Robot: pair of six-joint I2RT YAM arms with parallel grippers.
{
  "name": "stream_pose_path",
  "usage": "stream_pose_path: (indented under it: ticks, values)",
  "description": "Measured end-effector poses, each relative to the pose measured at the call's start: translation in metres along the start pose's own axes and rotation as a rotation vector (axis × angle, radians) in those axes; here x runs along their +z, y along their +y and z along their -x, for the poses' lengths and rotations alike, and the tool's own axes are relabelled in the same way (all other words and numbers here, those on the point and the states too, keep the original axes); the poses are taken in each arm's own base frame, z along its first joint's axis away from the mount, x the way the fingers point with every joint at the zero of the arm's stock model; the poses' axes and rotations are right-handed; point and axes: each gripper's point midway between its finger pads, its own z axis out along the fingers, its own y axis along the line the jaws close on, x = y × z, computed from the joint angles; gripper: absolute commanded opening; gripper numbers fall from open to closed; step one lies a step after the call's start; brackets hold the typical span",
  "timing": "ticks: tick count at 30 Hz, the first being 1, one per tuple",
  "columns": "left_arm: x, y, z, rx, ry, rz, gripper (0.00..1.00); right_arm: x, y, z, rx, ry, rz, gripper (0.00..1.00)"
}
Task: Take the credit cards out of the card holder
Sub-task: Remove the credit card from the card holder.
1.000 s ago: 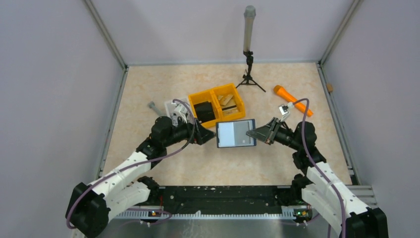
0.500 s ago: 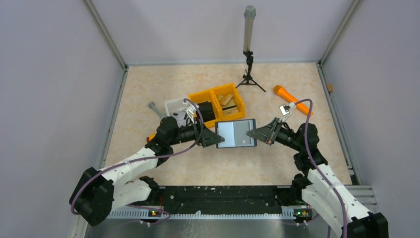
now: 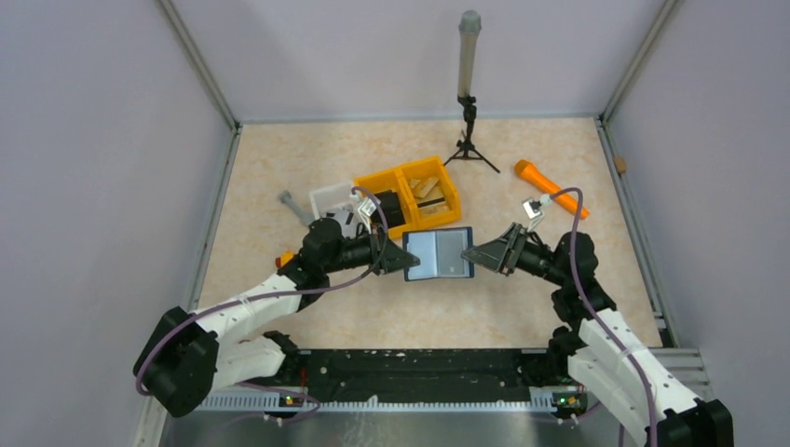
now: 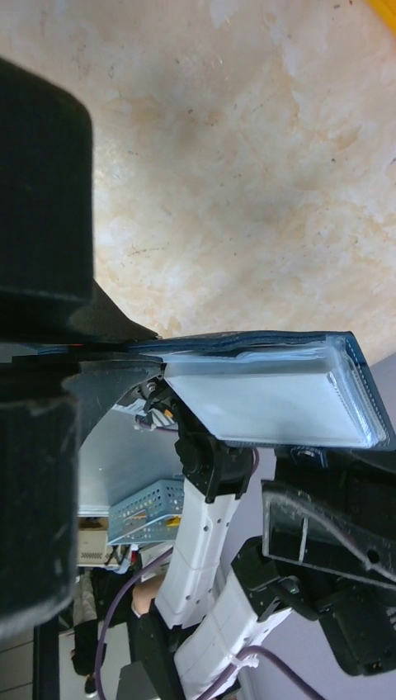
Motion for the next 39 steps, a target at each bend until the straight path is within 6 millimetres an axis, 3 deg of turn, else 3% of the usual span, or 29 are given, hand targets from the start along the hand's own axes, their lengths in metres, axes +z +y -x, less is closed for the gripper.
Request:
stream_pose_path:
  ticks: [4, 9, 15, 20, 24, 26, 34, 39]
  values:
    - [-0.001, 0.005, -0.001, 0.001, -0.002, 0.025, 0.0, -0.004, 0.008, 0.002, -0.031, -0.016, 0.022, 0.32]
    - [-0.001, 0.001, 0.0, 0.0, -0.001, 0.009, 0.0, -0.004, 0.009, 0.002, -0.043, -0.022, 0.024, 0.4]
    - [-0.001, -0.008, 0.002, 0.0, -0.007, -0.035, 0.0, -0.002, -0.001, 0.0, -0.048, -0.011, -0.007, 0.41]
    - [-0.002, -0.013, 0.003, -0.002, -0.006, -0.057, 0.0, -0.001, -0.006, -0.002, -0.051, 0.001, -0.019, 0.19]
    - [-0.002, -0.015, 0.004, 0.001, -0.007, -0.065, 0.0, -0.001, -0.007, -0.003, -0.049, 0.002, -0.018, 0.17]
    - [-0.002, -0.015, 0.003, 0.001, -0.006, -0.066, 0.0, -0.002, -0.008, -0.004, -0.048, 0.001, -0.018, 0.1]
    - [-0.001, -0.018, 0.001, 0.006, 0.001, -0.082, 0.0, -0.001, -0.011, -0.004, -0.049, 0.001, -0.022, 0.15]
    - [0.007, -0.017, -0.008, 0.003, 0.029, -0.094, 0.0, 0.003, -0.015, -0.009, -0.032, 0.025, -0.028, 0.05]
